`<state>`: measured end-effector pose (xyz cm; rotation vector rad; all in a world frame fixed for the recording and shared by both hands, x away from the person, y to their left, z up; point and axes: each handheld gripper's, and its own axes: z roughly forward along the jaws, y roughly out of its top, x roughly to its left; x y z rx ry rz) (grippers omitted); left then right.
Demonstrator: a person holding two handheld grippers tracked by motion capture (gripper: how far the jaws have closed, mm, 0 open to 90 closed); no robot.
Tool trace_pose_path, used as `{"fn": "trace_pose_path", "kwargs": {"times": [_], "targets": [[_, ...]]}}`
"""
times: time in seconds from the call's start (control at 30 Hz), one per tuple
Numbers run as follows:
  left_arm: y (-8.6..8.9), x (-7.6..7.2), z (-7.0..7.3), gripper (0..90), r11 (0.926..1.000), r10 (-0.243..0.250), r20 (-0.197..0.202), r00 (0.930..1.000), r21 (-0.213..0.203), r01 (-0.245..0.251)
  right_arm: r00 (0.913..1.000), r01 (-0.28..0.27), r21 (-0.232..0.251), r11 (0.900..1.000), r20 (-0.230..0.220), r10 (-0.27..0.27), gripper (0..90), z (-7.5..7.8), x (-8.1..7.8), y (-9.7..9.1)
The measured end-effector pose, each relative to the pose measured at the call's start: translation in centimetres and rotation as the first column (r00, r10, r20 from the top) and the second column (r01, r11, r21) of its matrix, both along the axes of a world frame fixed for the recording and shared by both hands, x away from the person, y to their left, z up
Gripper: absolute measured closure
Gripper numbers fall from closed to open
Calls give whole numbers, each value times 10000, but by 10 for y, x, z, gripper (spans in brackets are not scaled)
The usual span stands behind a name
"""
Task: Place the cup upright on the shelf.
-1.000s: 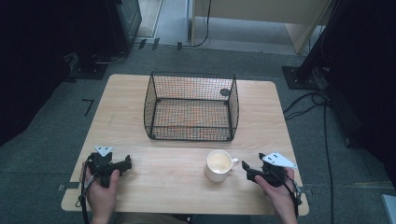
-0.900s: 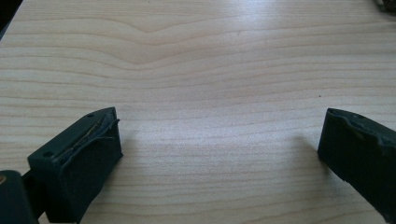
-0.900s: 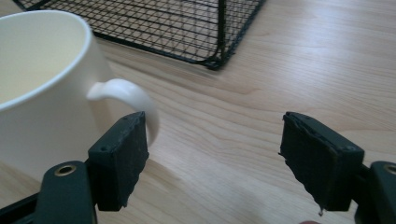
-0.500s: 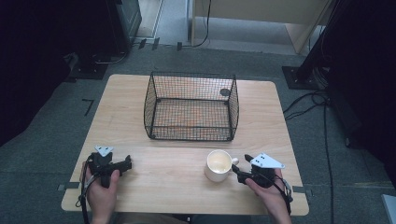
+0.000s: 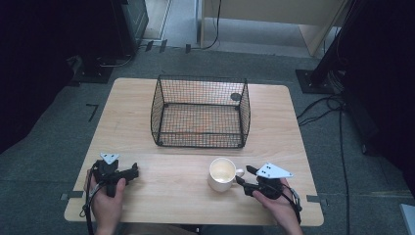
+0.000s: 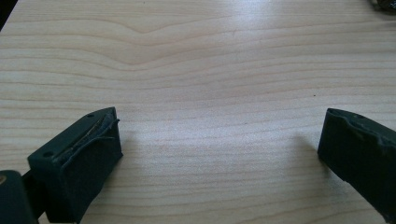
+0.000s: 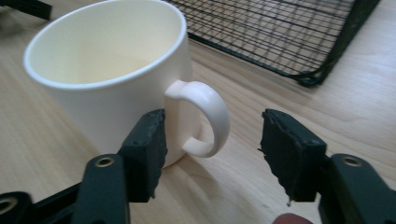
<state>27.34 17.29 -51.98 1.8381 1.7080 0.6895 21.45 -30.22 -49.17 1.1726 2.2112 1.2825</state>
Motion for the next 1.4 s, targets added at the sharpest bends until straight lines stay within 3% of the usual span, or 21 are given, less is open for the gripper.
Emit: {"fn": "trace_pose_path", "kwargs": {"times": [0.3, 0.53, 0.73, 1.03, 1.2, 1.4], "targets": [[0, 0, 0, 0, 10000, 0, 1, 10000, 0, 0, 9939, -1059, 737, 9916, -224, 1078, 574, 1, -3, 22], [0, 0, 0, 0, 10000, -8, 2, 10000, -2, 8, 9905, -1368, 556, 9890, -79, 1375, 702, -1, -5, 41], [0, 0, 0, 0, 10000, -24, -9, 10000, 1, 24, 9832, -1814, 299, 9830, -157, 1819, 744, -4, -6, 59], [0, 0, 0, 0, 10000, -14, 0, 10000, -5, 14, 9844, -1679, -441, 9848, 452, 1699, 803, 0, -8, 83], [0, 0, 0, 0, 10000, -34, -3, 10000, -4, 34, 9867, -1460, -470, 9882, 655, 1489, 804, 7, -7, 88], [0, 0, 0, 0, 10000, -45, 0, 10000, -2, 45, 9891, -1318, -158, 9911, 642, 1326, 804, 17, -4, 88]]}}
